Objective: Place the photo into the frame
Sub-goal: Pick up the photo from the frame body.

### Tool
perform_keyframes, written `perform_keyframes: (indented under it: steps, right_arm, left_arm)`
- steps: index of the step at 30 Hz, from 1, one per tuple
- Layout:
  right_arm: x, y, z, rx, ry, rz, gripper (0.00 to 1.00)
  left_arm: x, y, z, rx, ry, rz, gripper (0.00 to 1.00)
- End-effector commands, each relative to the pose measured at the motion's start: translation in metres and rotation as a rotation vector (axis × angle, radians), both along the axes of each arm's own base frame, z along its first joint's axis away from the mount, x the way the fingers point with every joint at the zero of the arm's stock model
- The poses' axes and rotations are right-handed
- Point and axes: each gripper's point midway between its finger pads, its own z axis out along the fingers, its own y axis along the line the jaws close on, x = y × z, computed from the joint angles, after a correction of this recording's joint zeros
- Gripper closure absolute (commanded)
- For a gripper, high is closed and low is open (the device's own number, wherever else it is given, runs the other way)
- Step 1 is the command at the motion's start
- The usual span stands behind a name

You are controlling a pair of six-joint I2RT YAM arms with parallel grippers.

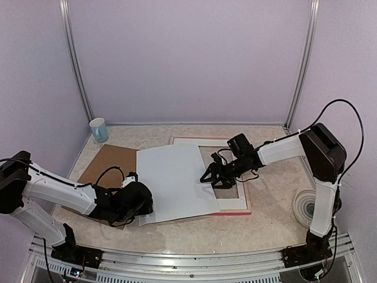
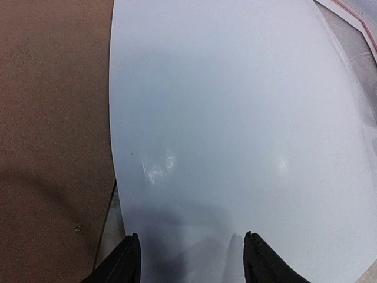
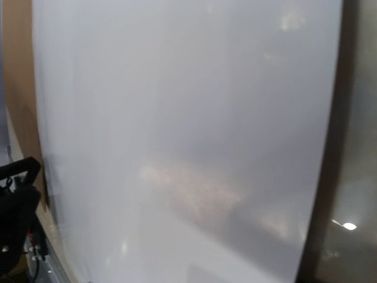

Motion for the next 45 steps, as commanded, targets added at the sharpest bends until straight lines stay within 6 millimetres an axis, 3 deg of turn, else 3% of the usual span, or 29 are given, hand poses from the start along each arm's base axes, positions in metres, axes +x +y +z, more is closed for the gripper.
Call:
perform_keyframes:
  steps: [1,19,27,36,45]
  right_arm:
    - [-0.006,0.01,0.0,0.042,0.026,0.022,0.31]
    - [-0.003,0.008,-0.015,0.008,0.063,-0.02,0.31]
    - [-0.005,0.016,-0.001,0.085,0.077,-0.002,0.32]
    - [-0.007,0.018,0.028,0.218,0.054,0.006,0.35]
    - [-0.002,0.027,0.026,0.261,0.052,0.033,0.42]
  left_arm:
    - [-0.001,0.001,-0.008,0.002,0.011,-0.012,0.41]
    - [-0.008,-0.005,-0.023,0.008,0.046,-0.033,0.47]
    - [-0.009,-0.005,-0.024,0.009,0.047,-0.032,0.47]
    - [-0.01,-0.005,-0.026,0.01,0.05,-0.035,0.47]
    - [-0.01,-0.01,-0.027,-0.006,0.05,-0.041,0.47]
